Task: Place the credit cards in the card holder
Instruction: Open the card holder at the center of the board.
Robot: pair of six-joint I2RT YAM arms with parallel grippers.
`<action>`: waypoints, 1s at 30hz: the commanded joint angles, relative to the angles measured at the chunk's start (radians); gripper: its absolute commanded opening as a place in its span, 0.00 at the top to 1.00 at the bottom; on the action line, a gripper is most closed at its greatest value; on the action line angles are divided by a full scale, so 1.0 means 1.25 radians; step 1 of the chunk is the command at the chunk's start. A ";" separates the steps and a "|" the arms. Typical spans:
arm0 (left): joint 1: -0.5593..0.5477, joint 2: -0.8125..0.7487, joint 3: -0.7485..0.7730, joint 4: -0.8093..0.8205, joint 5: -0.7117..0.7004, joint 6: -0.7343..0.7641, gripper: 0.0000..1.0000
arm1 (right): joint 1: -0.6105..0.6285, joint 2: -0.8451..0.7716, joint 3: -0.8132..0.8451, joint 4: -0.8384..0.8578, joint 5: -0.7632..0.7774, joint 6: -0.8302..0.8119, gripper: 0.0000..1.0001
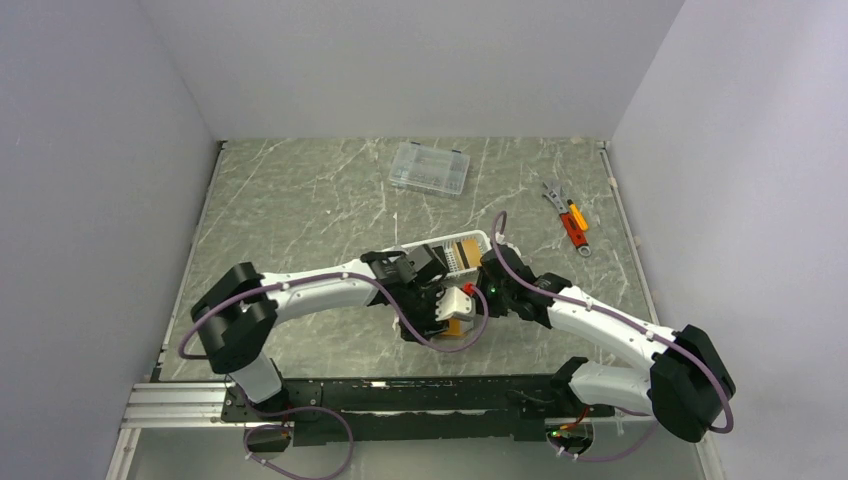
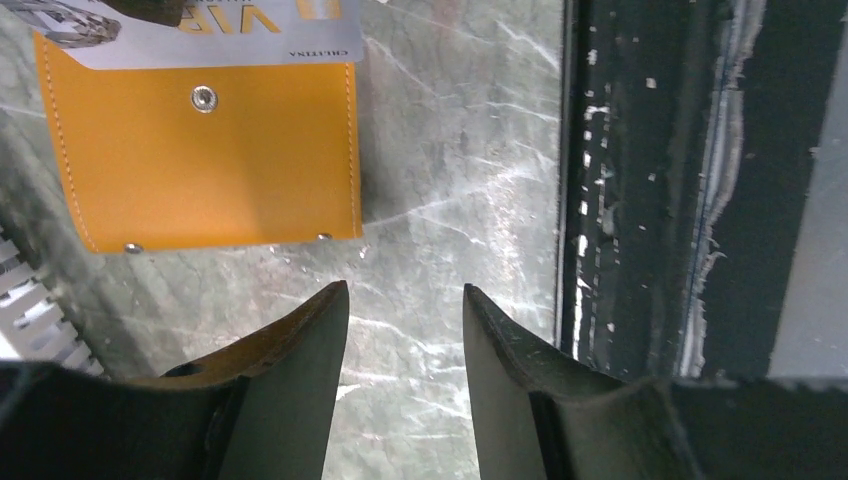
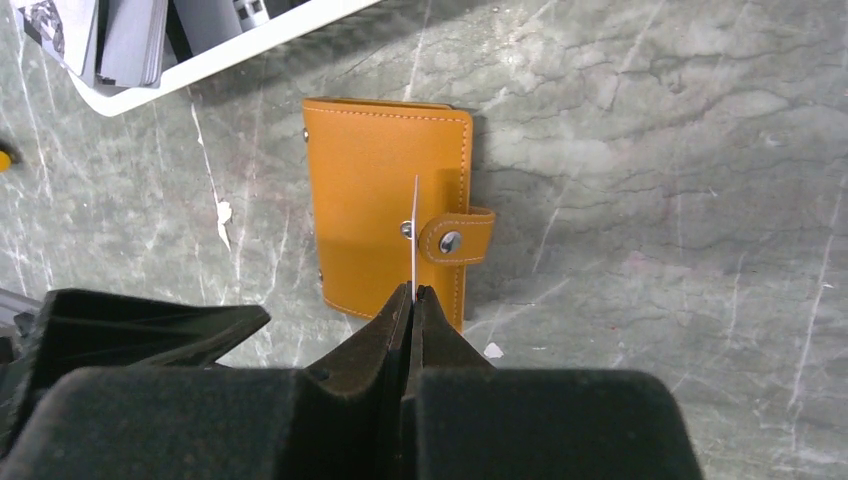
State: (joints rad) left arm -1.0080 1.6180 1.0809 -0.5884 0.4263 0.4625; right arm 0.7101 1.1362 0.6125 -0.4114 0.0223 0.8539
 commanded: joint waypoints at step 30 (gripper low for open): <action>-0.138 0.128 0.093 0.182 -0.289 0.024 0.00 | -0.147 -0.071 -0.170 0.087 -0.093 -0.023 1.00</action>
State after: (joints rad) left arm -1.1351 1.7973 1.1950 -0.4435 0.1749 0.4946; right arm 0.5304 1.0893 0.4438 -0.2775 -0.1162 0.8158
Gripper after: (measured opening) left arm 0.991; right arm 0.009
